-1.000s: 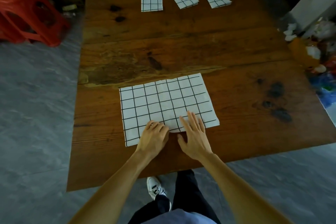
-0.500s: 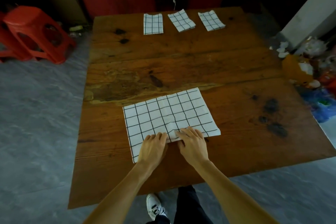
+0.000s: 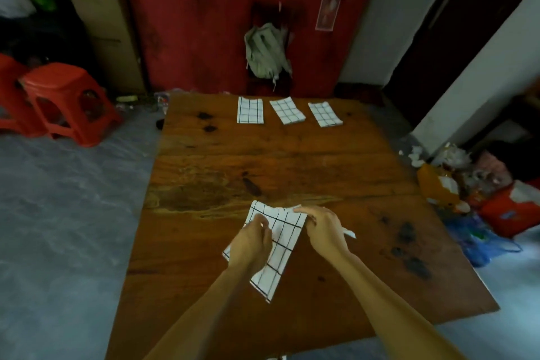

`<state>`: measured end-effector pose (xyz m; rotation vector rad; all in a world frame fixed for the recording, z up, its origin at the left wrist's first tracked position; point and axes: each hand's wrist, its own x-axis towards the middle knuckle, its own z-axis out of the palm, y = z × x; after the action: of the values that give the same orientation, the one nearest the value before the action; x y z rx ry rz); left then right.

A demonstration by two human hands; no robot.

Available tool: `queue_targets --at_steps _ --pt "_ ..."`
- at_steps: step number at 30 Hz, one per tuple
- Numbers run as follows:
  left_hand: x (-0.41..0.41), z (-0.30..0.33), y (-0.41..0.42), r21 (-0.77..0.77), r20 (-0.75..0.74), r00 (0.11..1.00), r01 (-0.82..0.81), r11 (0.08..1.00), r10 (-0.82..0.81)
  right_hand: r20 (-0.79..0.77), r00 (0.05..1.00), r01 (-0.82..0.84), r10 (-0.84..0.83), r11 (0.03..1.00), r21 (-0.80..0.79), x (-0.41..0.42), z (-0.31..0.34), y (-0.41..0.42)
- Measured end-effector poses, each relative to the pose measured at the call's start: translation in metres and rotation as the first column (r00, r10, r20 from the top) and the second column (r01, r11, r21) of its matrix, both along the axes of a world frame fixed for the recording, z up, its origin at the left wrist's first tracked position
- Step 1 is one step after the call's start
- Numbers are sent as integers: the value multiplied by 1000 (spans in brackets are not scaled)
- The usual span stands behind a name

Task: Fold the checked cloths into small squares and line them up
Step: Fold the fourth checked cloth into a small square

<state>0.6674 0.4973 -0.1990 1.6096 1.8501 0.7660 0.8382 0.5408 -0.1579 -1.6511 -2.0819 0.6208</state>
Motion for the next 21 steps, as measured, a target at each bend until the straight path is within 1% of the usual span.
queue_targets --at_steps 2,3,5,7,10,12,15,17,21 --pt "-7 9 10 23 66 995 -72 997 70 -47 999 9 -11 999 -46 5 19 4" --pt "-11 11 15 43 66 996 -68 997 65 -77 997 3 -8 998 -69 7 28 5" --pt "-15 14 25 102 -45 999 7 995 -3 -150 989 -2 -14 994 -109 11 44 7" --pt "-15 23 35 169 -140 987 101 980 -78 -192 981 -6 -20 990 -139 16 53 10" --pt "-7 38 46 226 -207 960 233 946 -187 -220 976 -44 7 985 -166 25 64 14" --pt "-3 43 50 239 -255 942 279 930 -217 -273 962 -66 16 982 -175 31 71 19" --pt "-2 43 55 213 -242 953 234 949 -181 -371 928 -84 21 984 -156 45 80 26" --pt "-1 46 56 222 -223 966 183 958 -132 -400 916 -89 30 988 -130 56 83 31" --pt "7 62 56 330 -217 973 153 932 -83 -435 900 -91 33 989 -112 80 89 39"
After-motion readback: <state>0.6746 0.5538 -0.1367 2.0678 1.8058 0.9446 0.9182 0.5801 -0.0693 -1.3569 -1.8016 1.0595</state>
